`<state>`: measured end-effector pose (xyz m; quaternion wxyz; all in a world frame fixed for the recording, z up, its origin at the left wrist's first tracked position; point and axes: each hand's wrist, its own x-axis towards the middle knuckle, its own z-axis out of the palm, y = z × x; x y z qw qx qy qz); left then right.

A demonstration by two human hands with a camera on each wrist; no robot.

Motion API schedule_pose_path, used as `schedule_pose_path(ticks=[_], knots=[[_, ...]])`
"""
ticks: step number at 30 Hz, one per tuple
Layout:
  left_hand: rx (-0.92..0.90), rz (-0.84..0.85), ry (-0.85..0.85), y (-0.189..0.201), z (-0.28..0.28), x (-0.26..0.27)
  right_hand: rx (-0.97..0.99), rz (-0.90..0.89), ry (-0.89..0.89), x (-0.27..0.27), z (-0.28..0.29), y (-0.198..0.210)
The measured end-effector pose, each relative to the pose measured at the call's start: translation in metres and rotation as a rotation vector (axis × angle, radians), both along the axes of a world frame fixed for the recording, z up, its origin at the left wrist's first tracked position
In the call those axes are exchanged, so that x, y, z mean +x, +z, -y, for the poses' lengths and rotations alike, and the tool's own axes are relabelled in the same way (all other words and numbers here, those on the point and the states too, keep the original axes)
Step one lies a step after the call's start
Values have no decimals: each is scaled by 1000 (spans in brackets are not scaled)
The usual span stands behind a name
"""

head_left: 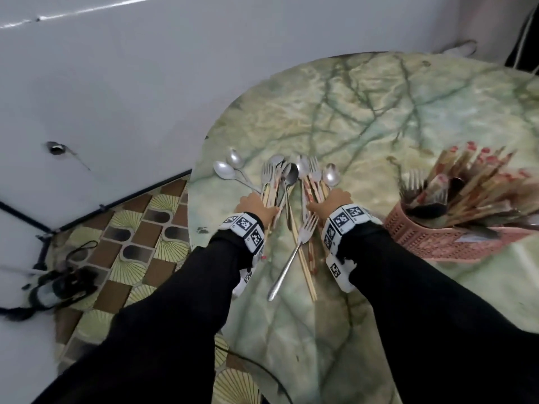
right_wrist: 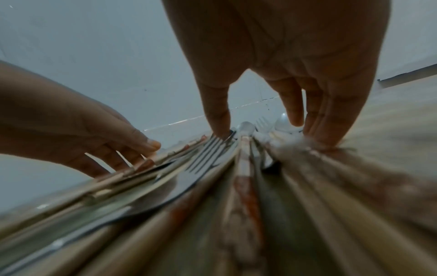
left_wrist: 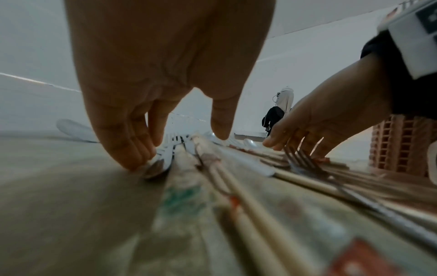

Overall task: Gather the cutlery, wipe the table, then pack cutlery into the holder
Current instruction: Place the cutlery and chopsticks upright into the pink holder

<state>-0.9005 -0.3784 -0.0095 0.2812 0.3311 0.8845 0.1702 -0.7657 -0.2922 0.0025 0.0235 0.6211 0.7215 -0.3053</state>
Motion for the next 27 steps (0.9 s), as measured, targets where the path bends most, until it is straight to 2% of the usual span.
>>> schedule_pose_path(ticks=[5, 13, 24, 27], knots=[[-7, -1, -20, -11, -16, -11, 20, 108, 3, -9, -11, -3], [-45, 45, -47, -12, -29, -21, -25, 20, 6, -11, -20, 1], [-104, 78, -67, -4, -32, -20, -121, 33, -34, -12, -24, 2], [-105, 98, -56, -3, -32, -21, -84, 99, 47, -15, -20, 4]])
